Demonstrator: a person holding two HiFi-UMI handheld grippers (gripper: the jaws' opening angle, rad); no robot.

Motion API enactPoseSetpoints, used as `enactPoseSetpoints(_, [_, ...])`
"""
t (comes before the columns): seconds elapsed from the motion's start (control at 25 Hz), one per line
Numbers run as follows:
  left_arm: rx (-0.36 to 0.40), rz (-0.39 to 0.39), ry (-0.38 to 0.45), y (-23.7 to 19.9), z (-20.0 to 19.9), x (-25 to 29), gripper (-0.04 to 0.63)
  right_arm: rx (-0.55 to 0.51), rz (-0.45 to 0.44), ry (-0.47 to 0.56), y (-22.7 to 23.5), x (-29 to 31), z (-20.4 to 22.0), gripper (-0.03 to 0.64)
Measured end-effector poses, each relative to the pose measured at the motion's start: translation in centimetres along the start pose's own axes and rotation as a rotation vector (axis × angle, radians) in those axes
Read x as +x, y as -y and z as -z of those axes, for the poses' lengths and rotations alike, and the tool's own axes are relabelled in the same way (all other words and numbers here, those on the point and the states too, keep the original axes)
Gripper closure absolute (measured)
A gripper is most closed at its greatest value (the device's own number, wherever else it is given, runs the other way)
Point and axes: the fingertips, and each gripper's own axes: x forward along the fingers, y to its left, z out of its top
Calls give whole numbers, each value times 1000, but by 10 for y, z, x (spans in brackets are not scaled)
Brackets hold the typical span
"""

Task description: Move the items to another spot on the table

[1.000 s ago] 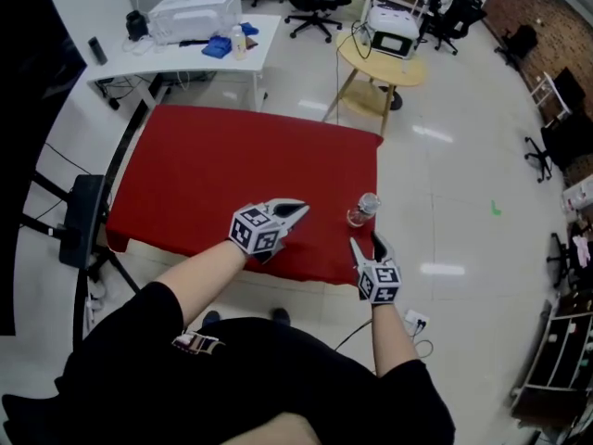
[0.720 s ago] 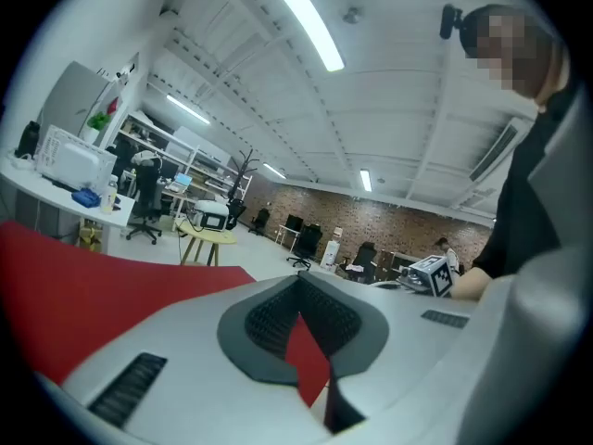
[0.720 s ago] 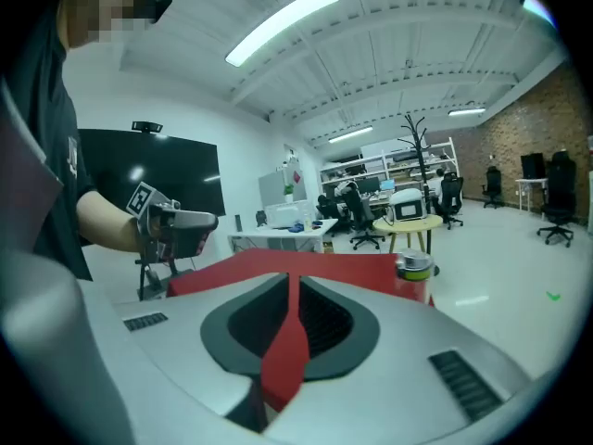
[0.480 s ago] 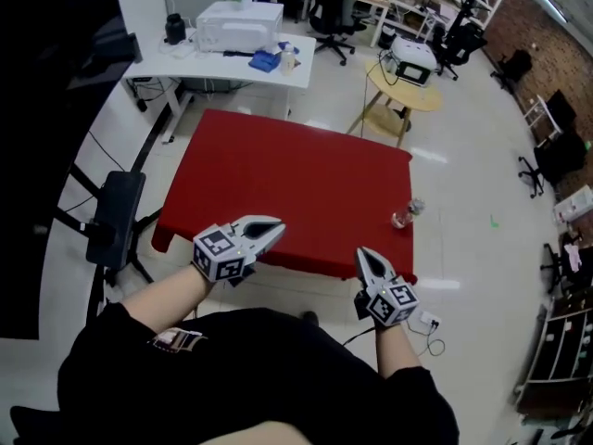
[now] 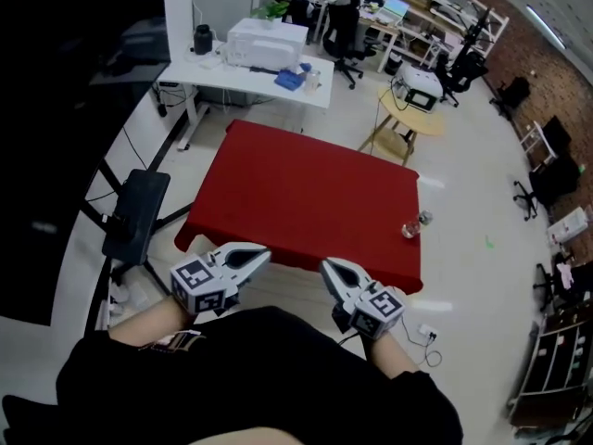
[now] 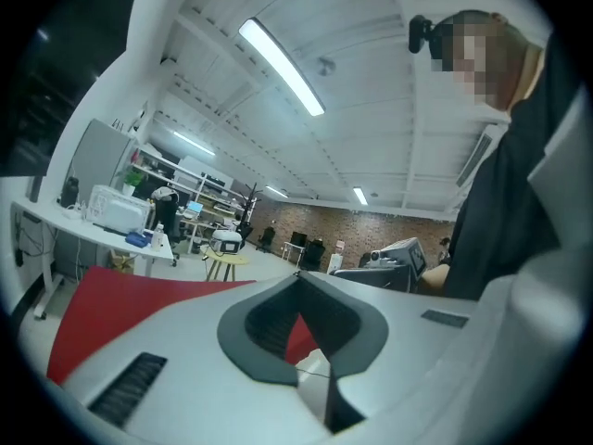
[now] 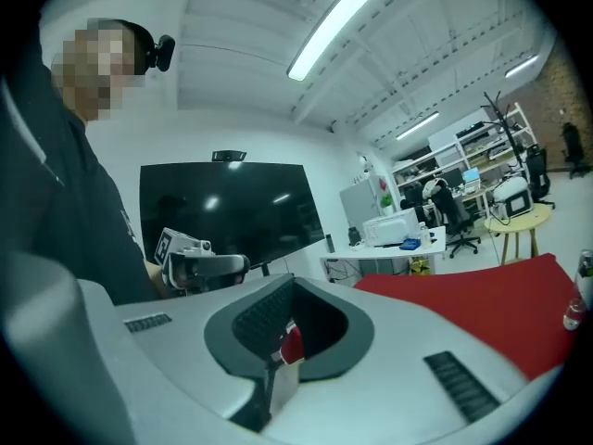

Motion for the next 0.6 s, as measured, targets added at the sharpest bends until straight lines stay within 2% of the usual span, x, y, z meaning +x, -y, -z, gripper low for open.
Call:
enactPoseSetpoints(0.16, [-76,-22,10,42,0,-4,594,-24,-101,-2,-40,-22,-8,615])
enactPoseSetpoints(0.28, [-76,-50,14,82,5,14,594,-30,-164,16,-52,-60,-10,615])
enactPoseSetpoints(0.44, [-65,-59,43,134,33,45,594,-3,-185,3,-53,-118,6,615])
enactPoseSetpoints(0.6, [-103,-41,18,175,39,67,594,-20,-177,11,-47,-154,9,615])
